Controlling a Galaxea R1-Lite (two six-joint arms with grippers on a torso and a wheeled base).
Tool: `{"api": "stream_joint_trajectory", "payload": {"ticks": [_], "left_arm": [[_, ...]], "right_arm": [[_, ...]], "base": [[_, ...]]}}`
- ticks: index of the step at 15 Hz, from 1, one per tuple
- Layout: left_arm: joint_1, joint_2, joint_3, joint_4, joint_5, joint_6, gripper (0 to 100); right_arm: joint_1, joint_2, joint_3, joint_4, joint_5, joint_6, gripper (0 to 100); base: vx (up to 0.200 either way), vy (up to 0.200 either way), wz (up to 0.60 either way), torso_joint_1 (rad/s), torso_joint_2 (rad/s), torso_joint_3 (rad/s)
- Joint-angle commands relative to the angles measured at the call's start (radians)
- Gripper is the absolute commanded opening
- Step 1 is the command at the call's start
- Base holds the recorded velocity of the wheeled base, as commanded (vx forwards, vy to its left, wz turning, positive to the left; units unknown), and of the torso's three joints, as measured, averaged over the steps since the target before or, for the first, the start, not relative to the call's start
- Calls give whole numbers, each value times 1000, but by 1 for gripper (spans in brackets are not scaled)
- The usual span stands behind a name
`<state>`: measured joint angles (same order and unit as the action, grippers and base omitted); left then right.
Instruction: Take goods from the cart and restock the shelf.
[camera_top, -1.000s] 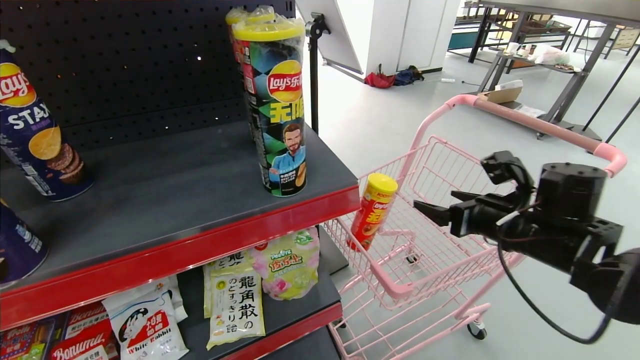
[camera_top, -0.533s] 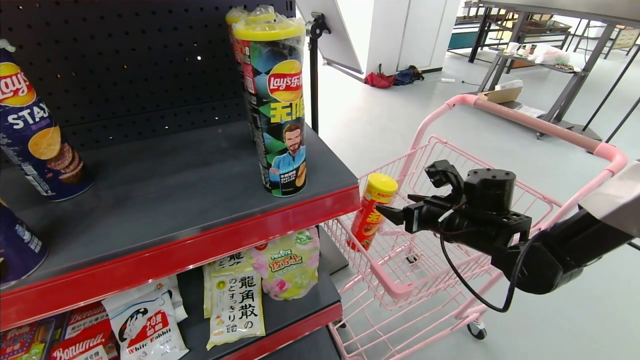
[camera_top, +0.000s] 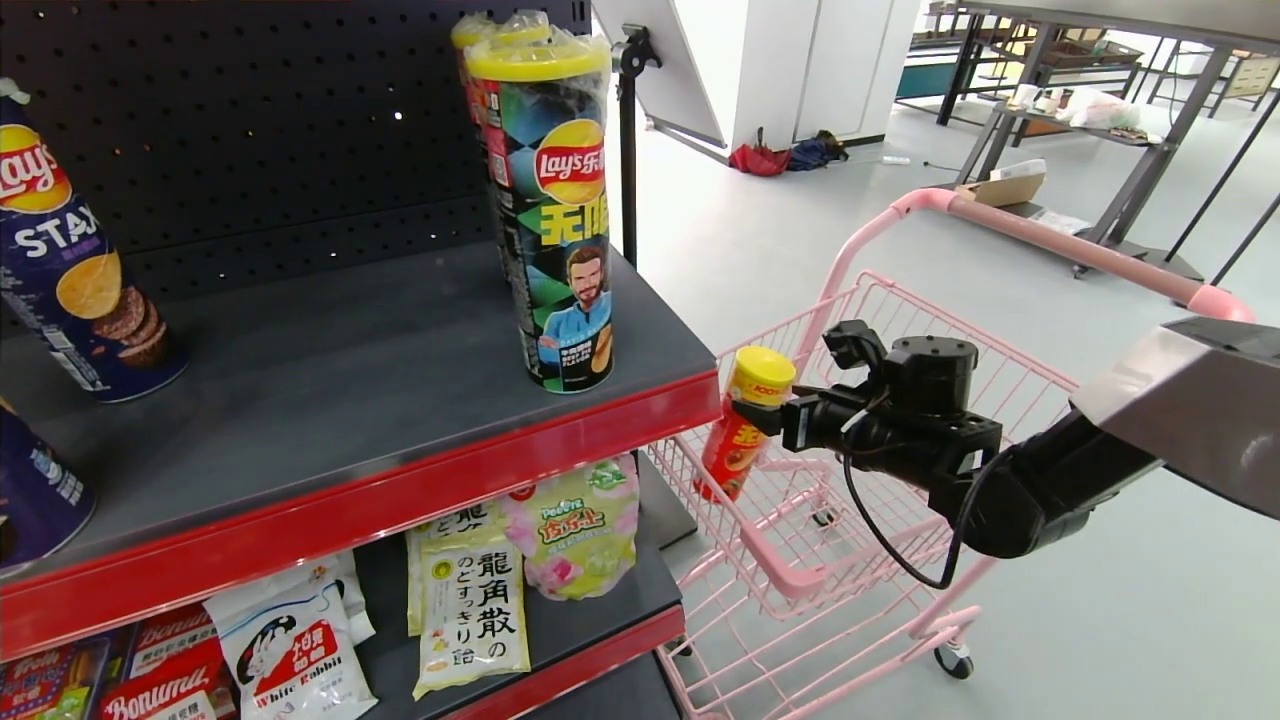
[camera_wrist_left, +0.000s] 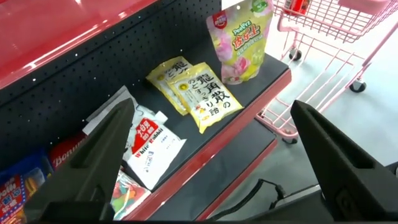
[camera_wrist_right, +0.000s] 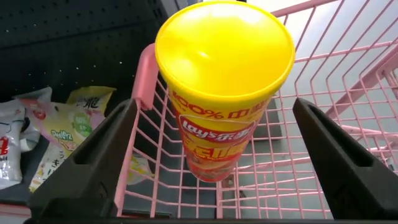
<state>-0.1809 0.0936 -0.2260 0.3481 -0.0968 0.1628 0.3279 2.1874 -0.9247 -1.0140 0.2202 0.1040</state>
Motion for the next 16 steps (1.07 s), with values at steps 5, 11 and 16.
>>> {"api": "stream_joint_trajectory", "payload": {"ticks": [5,11,16], "left_arm": [[0,1,-1,-1,19,0,100],[0,1,-1,0,28,0,100],[0,1,0,2,28,0,100]], "right_arm": [[-18,89,-92,0,2,2,100],[-13,124,-161,6,22,43,100],[-1,170,-209,6,22,51,100]], "base": [[0,0,0,0,0,0],[0,0,0,0,0,0],[0,0,0,0,0,0]]}}
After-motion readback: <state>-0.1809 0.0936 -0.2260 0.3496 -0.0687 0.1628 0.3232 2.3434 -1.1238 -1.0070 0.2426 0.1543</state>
